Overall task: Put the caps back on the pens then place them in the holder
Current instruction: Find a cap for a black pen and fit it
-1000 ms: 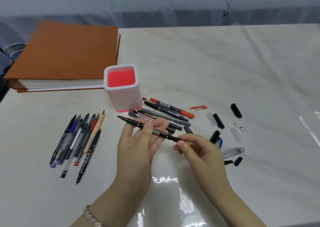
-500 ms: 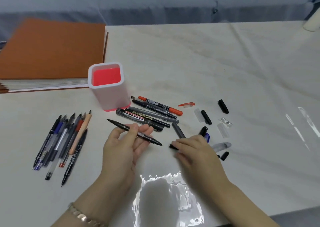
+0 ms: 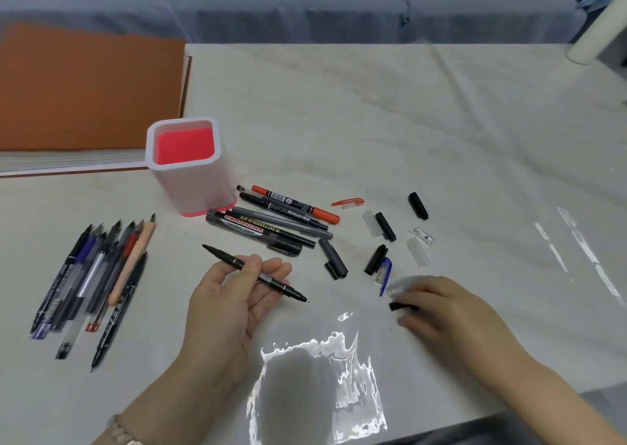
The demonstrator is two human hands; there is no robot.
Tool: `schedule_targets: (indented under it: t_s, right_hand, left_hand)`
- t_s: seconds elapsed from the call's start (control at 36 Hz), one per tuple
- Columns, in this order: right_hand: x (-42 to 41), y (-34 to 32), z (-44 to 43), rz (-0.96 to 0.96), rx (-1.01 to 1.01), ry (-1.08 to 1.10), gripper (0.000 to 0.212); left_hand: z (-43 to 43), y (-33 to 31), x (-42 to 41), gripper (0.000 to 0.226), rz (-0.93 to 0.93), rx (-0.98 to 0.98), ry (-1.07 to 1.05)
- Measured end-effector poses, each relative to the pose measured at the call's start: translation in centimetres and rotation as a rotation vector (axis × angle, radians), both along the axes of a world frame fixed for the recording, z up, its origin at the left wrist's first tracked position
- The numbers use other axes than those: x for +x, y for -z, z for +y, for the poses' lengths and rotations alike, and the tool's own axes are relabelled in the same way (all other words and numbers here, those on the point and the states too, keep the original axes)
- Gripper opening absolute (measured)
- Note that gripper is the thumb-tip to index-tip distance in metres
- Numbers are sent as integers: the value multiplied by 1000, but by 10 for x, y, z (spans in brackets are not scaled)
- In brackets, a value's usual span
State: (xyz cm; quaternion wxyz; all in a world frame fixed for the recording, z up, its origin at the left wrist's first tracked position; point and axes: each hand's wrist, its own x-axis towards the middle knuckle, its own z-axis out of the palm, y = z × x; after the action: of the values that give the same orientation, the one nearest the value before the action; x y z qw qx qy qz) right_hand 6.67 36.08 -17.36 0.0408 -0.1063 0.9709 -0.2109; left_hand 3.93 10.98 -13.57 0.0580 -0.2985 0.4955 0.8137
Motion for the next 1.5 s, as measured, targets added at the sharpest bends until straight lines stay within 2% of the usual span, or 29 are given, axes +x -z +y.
schedule_targets:
  t_s: [0.06,0.14,0.22,0.33,0.39,0.47,0.61,0.64,0.69,0.75,0.86,1.03,1.22,1.33,1.5]
  right_hand:
    - [0,6,-9,35,3,12,8]
    - [-1,8,-20,60,-2,29,12]
    - [-3,10,-27,80,77,0,4]
    - [-5,8,-38,51,195,-93,20]
    - [-6,4,-47,13,155,-113,8]
    - [-6,4,-62,30,69,-118,13]
    - [-16,0,-88,-39,-191,13,8]
    - [-18,-4,-93,-44,-254,45,9]
    - [-18,-13,-103,-11,-403,121,25]
    - [-16,-23,-111,15,-561,170,34]
    - [-12,-37,-123,25,-750,143,27]
    - [-11,-42,-132,58,-753,127,13]
    - [-12,-44,-136,53,-746,116,20]
    - [-13,-46,-138,56,-753,109,12]
    - [-12,-48,-140,49,-816,146,16]
  left_hand:
    - [-2,0,1,8,-6,6,-6]
    - [-5,0,2,6,-18,8,-21]
    - [-7,0,2,6,-22,13,-27]
    - [-10,1,3,7,-23,27,-39]
    - [-11,1,4,7,-23,34,-45]
    - [-14,2,4,9,-18,39,-52]
    - [-21,1,4,8,-18,68,-103]
    - [-22,0,4,8,-11,81,-119]
    - [-24,-4,3,10,10,110,-144]
    - [-25,-7,3,14,32,145,-164]
    - [-23,-12,3,13,72,202,-201]
    - [-21,-17,6,16,92,228,-212]
    - [-18,-21,7,15,129,182,-195]
    - [-13,-24,8,7,146,156,-178]
    - [-6,-25,15,6,224,97,-136]
